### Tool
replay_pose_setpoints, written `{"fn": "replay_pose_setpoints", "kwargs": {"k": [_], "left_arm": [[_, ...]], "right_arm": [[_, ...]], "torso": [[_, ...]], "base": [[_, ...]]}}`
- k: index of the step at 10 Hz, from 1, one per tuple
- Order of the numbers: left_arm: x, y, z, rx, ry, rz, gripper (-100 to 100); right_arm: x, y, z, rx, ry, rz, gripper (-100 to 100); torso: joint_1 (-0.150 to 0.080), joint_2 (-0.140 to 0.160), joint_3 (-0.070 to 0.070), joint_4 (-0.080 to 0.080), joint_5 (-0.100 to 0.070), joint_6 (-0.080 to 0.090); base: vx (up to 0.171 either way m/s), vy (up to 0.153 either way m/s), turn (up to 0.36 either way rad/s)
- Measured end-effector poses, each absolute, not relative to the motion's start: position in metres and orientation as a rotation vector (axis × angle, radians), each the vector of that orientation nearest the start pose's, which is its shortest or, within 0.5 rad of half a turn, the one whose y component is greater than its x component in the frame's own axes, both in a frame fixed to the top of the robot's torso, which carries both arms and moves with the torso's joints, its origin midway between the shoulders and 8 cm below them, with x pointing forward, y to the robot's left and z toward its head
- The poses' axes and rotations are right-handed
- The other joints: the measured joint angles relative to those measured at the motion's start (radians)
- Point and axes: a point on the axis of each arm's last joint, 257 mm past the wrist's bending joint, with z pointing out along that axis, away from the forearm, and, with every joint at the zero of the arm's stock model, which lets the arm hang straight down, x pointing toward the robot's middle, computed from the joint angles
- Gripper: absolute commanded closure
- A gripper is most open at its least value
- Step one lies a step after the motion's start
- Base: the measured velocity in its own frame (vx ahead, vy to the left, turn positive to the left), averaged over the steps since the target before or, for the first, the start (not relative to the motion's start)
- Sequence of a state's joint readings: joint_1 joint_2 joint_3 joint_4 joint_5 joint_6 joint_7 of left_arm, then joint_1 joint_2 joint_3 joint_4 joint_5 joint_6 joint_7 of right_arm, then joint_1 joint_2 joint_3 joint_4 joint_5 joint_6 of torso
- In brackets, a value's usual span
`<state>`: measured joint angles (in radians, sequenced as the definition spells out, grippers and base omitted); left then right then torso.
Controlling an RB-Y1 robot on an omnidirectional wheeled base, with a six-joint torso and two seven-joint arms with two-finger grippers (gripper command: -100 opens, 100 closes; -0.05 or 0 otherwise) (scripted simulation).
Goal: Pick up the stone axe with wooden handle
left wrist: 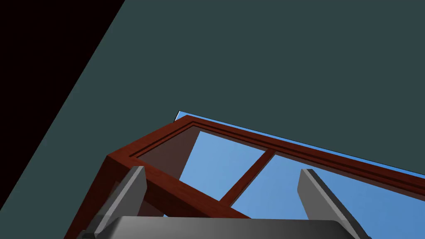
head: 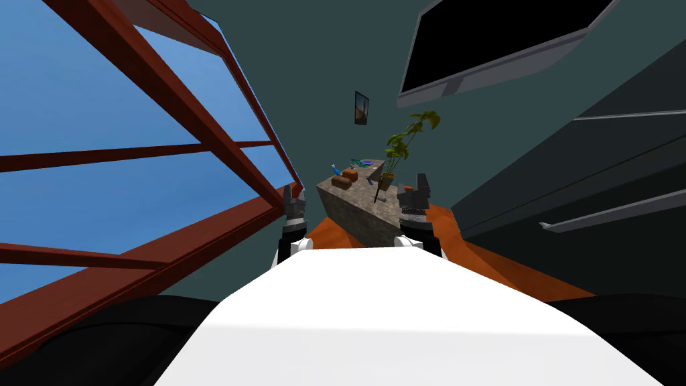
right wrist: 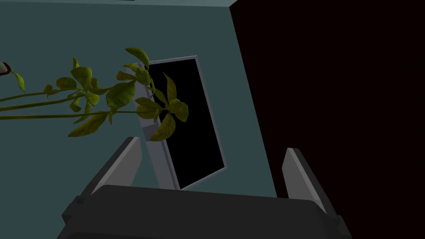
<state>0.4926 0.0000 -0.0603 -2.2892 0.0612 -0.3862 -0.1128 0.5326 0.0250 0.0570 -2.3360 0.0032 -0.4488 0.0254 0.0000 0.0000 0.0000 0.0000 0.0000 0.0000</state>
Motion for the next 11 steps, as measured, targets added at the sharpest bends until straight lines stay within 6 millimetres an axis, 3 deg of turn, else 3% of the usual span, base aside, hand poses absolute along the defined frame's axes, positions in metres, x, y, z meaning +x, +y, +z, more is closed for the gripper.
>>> {"fn": "replay_pose_setpoints", "kwargs": {"k": [6, 11], "left_arm": [[0.363, 0.266, 0.008, -0.736, 0.682, -1.281, 0], [0.363, 0.266, 0.008, -0.736, 0.682, -1.281, 0]], "right_arm": [[0.349, -0.259, 0.020, 0.554, 0.771, 1.181, -100], [0.360, -0.267, 0.008, 0.452, 0.874, 0.980, -100]], "torso": [[0.005, -0.003, -0.002, -0.001, 0.001, 0.000], [0.007, -0.004, -0.002, -0.001, 0.002, 0.000]], "base": [[0.031, 0.070, -0.074], [0.044, 0.108, -0.102]]}}
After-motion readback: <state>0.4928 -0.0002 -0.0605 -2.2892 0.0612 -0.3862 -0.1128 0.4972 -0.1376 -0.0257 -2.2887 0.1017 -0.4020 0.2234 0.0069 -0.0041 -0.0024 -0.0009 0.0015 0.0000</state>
